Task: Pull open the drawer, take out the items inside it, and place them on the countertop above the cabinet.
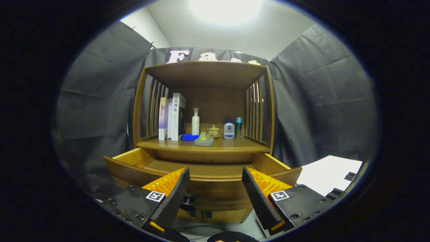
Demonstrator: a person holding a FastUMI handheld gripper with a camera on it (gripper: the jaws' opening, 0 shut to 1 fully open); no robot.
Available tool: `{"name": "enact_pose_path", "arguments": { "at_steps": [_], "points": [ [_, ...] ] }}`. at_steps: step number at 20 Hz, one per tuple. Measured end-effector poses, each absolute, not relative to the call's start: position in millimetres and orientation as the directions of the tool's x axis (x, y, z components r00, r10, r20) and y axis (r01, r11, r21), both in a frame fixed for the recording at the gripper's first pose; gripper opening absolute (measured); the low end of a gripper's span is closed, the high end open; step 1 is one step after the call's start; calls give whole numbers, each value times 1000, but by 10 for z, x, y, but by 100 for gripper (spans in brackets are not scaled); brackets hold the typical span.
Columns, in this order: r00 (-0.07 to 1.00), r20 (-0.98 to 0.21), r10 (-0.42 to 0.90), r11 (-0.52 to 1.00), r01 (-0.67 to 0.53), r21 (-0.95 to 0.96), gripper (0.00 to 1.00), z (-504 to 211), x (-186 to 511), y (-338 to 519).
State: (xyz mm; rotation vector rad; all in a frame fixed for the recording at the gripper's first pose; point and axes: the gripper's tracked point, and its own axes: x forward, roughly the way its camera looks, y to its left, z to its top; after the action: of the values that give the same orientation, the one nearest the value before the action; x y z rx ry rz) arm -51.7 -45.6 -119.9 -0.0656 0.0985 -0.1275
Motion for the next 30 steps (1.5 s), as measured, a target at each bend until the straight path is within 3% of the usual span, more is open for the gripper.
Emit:
{"name": "enact_pose_path", "arguments": {
  "at_steps": [13, 30],
  "points": [
    [961, -257, -105, 994, 94, -57, 100, -1933, -199, -297],
    [942, -327, -69, 996, 81, 25, 98, -2145, -3, -186]
  ]
}}
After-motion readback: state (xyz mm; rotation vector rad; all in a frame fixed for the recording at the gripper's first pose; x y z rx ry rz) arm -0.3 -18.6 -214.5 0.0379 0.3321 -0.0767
